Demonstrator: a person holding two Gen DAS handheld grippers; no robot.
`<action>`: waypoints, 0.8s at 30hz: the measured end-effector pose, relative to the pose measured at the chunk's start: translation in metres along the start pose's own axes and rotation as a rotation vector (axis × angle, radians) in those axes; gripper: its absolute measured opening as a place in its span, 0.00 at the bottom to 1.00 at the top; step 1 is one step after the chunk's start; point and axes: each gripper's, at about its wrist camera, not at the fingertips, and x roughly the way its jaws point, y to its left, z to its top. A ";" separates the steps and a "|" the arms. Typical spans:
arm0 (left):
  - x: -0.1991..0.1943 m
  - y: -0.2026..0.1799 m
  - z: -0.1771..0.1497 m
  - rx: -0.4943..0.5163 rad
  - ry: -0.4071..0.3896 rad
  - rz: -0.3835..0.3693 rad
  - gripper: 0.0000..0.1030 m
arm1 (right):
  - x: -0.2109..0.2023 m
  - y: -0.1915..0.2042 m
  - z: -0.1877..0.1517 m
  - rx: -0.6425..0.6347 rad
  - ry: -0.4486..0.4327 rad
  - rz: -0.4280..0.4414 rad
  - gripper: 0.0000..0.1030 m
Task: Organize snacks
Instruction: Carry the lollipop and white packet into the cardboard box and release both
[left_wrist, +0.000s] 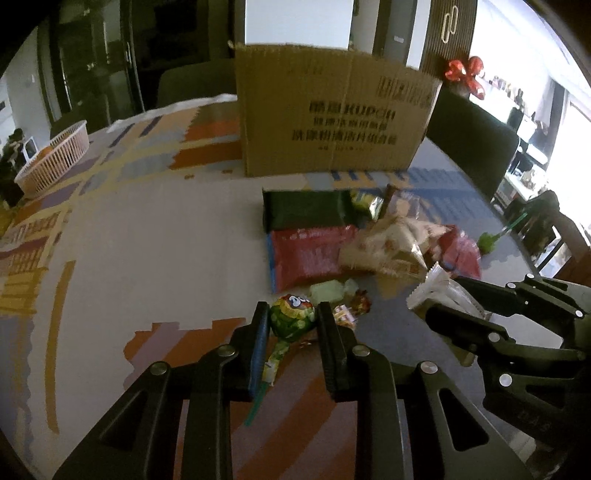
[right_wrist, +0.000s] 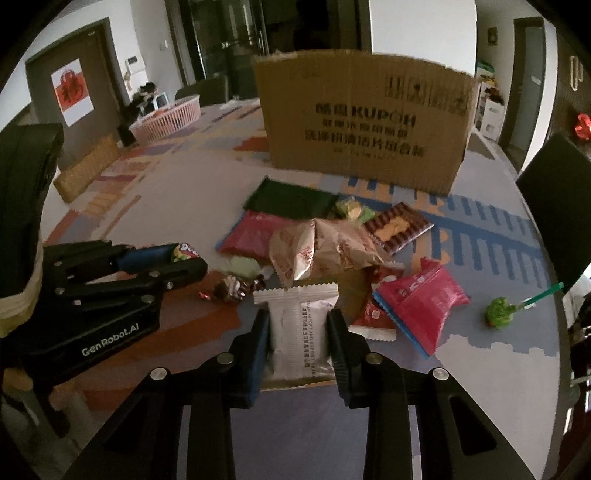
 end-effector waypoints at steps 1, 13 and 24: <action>-0.004 -0.001 0.001 -0.002 -0.009 -0.002 0.25 | -0.005 0.001 0.001 0.001 -0.011 0.001 0.31; -0.051 -0.015 0.026 -0.007 -0.122 -0.012 0.25 | -0.059 0.003 0.023 -0.004 -0.161 -0.014 0.31; -0.063 -0.024 0.066 0.002 -0.196 -0.019 0.25 | -0.084 -0.009 0.053 0.004 -0.271 -0.052 0.31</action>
